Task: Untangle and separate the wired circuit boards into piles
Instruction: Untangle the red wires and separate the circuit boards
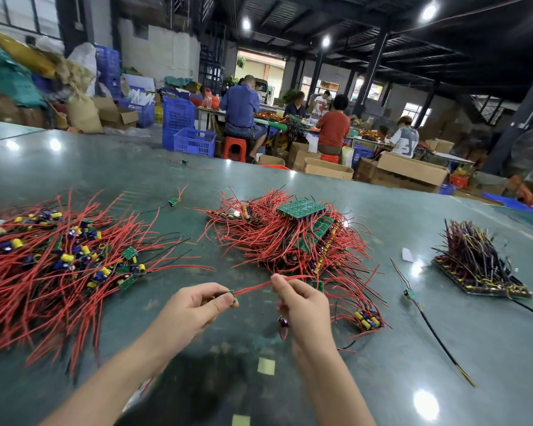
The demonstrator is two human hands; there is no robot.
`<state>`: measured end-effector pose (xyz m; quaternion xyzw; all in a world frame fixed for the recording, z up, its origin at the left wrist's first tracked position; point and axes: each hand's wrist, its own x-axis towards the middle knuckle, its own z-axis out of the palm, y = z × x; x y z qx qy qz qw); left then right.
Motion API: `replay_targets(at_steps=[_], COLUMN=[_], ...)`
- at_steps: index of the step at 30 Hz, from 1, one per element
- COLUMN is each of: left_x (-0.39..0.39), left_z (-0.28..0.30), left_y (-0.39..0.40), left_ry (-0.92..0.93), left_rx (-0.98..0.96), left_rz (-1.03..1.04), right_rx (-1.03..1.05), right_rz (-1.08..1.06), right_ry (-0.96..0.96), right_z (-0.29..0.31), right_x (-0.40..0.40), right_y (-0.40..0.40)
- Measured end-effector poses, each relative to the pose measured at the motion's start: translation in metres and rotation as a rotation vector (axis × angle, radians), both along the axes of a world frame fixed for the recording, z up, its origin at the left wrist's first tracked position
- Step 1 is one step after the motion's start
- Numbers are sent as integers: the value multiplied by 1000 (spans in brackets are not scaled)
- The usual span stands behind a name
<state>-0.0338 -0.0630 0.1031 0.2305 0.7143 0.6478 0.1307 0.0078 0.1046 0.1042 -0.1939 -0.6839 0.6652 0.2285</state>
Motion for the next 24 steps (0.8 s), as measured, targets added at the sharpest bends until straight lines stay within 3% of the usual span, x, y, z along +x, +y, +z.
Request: replay_targets(at_steps=[5, 10, 14, 24], left_x=[0, -2, 0, -2], left_z=[-1, 0, -1, 2], left_y=[2, -1, 1, -1], left_ry=[78, 101, 120, 120], left_rx=[-64, -81, -99, -90], left_rz=[6, 6, -9, -14], right_rx=[187, 48, 172, -64], right_rz=[-78, -127, -191, -257], right_ry=[-23, 35, 38, 111], right_z=[0, -1, -3, 0], right_x=[0, 0, -1, 1], right_y=[0, 5, 4, 7])
